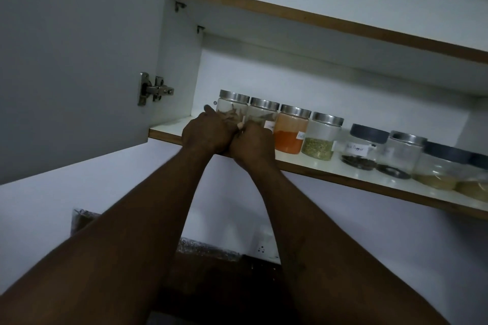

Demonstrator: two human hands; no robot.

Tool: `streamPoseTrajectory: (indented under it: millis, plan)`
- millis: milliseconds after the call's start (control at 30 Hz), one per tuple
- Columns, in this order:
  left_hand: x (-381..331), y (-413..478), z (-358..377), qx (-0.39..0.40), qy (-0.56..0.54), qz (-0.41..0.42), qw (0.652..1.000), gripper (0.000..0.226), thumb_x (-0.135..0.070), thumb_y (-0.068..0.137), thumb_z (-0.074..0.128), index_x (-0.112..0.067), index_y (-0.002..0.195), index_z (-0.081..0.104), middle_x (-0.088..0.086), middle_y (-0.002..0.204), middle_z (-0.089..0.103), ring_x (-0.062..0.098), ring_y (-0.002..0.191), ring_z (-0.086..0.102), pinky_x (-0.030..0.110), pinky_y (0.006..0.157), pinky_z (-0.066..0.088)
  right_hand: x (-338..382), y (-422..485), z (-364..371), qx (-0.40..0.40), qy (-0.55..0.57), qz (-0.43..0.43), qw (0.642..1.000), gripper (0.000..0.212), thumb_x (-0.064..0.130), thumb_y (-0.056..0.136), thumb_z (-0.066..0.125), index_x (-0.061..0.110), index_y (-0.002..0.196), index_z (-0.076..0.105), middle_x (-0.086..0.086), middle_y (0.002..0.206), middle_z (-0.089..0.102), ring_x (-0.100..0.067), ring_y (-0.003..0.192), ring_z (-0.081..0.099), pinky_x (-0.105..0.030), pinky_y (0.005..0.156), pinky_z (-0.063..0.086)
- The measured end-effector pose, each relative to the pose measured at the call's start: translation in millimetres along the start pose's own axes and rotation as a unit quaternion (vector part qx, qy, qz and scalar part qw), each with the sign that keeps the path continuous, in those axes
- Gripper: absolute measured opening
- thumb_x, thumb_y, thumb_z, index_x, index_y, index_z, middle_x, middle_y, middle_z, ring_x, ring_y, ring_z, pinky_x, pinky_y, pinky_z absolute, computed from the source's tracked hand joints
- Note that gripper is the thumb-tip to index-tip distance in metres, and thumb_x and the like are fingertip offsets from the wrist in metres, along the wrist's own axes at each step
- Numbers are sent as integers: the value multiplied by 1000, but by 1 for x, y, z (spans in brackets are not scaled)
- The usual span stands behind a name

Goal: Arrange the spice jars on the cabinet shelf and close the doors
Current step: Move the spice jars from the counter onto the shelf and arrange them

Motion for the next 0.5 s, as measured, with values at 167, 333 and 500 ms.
streamPoseTrajectory:
  millis: [167, 333, 500]
  plan:
    - [-19, -73, -17, -212, -78, 110, 968, 65, -51, 89, 66, -8, 134, 51, 16, 129, 55, 35, 116, 51, 46, 91, 49, -11, -40, -28, -47, 84, -68, 993, 12, 11, 90, 66, 13, 102, 65, -1, 96, 70, -19, 88, 64, -28, 63, 46]
    - [-14, -163, 46, -228, -120, 183, 949, 30, -38, 89, 65, -16, 109, 58, 3, 105, 57, 25, 97, 50, 36, 80, 38, -78, -129, -24, -76, 92, -138, 983, 32, 11, 91, 63, 18, 122, 67, 5, 122, 67, -16, 110, 63, -33, 87, 55]
    - [3, -252, 189, 39, -151, 189, 970, 18, -25, 87, 68, -18, 99, 59, 3, 94, 59, 27, 90, 54, 45, 77, 45, -207, -232, 35, 79, 8, -10, 997, 31, 25, 88, 62, 20, 118, 66, -1, 113, 70, -24, 105, 64, -41, 89, 51]
Point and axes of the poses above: each hand's wrist, its own y-axis towards the middle knuckle, its own z-axis out of the palm, x = y × z, the point moved 9 cm from there along y, towards the middle knuckle
